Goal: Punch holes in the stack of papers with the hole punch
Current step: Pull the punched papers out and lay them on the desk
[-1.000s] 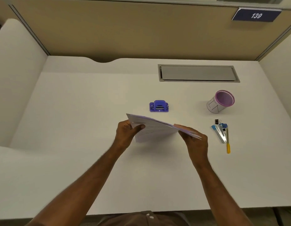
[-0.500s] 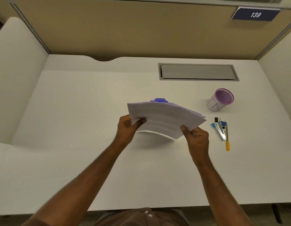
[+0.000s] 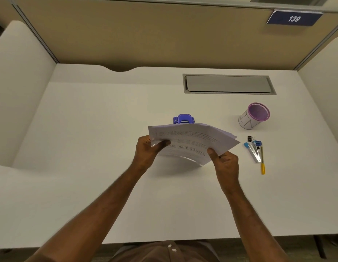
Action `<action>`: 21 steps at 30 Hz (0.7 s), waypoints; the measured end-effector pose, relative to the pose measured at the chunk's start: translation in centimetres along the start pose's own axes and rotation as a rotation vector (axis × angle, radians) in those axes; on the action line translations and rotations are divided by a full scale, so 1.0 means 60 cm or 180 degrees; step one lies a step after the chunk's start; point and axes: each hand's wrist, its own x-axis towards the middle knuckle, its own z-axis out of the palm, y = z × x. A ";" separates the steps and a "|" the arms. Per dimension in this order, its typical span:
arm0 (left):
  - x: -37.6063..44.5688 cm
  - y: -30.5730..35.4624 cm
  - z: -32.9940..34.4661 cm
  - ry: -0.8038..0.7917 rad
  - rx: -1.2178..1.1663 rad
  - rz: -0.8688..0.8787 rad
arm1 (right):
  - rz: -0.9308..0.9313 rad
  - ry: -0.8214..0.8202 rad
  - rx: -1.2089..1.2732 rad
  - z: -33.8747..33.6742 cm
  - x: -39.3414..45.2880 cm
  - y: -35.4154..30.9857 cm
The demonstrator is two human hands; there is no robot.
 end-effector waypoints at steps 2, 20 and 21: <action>-0.002 -0.001 0.001 0.0002 0.0034 0.0003 | -0.0003 0.0007 0.0063 -0.002 -0.002 -0.001; -0.015 -0.001 -0.001 -0.0083 -0.0075 0.0073 | 0.0085 -0.0047 0.0143 -0.015 -0.004 0.007; -0.016 -0.001 -0.001 -0.0058 -0.0071 0.0075 | 0.0074 -0.0019 0.0157 -0.016 -0.005 0.009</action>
